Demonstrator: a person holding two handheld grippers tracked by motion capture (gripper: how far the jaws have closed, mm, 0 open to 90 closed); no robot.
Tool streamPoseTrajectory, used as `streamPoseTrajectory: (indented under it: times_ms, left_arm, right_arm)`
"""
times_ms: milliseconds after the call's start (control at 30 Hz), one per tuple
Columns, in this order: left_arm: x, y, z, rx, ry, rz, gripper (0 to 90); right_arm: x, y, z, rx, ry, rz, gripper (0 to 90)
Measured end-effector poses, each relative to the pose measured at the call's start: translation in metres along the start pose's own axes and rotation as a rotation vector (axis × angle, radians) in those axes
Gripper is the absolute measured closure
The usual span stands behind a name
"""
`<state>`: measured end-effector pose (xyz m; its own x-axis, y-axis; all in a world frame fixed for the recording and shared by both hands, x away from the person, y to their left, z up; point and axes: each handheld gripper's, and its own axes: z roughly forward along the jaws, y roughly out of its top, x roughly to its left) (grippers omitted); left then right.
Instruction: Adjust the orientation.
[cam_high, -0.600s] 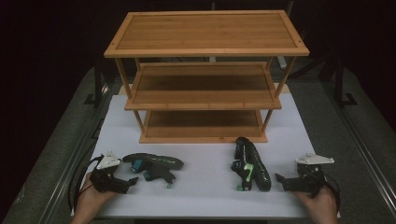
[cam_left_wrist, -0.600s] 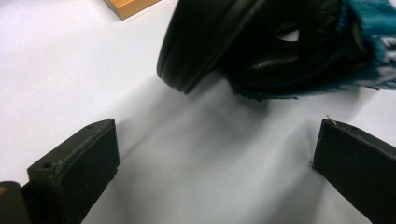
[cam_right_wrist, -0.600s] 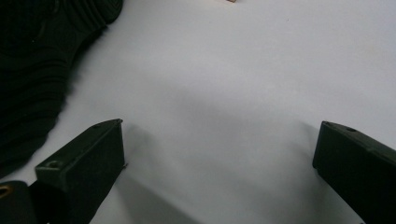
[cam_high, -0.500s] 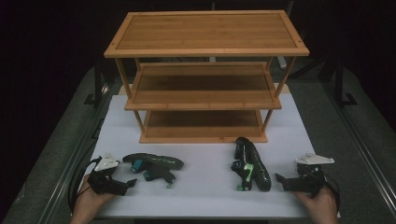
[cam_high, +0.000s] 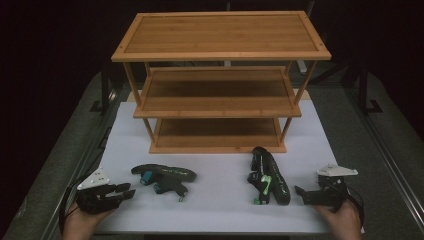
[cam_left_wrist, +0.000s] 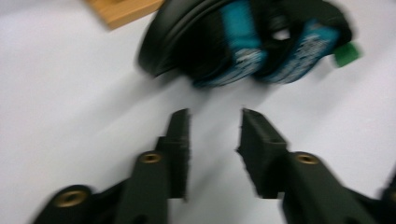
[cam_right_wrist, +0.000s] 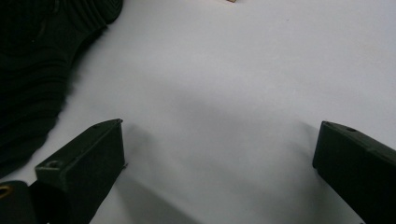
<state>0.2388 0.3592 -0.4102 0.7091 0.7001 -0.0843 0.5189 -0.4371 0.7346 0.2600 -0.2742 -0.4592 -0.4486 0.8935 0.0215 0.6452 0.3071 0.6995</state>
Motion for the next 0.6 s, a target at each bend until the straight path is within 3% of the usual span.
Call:
streamPoseTrajectory:
  times_ms: [133, 333, 600]
  left_arm:
    - [-0.011, 0.012, -0.003, -0.031, -0.048, 0.034, 89.9]
    - [-0.019, 0.028, -0.003, -0.084, -0.064, 0.066, 90.0]
    - [-0.023, 0.048, 0.007, -0.096, -0.08, 0.111, 90.0]
  right_arm:
    - [0.0, 0.0, 0.0, 0.0, 0.0, 0.0, 1.5]
    - [0.0, 0.0, 0.0, 0.0, 0.0, 0.0, 1.5]
    - [0.0, 0.0, 0.0, -0.002, 0.0, -0.003, 1.5]
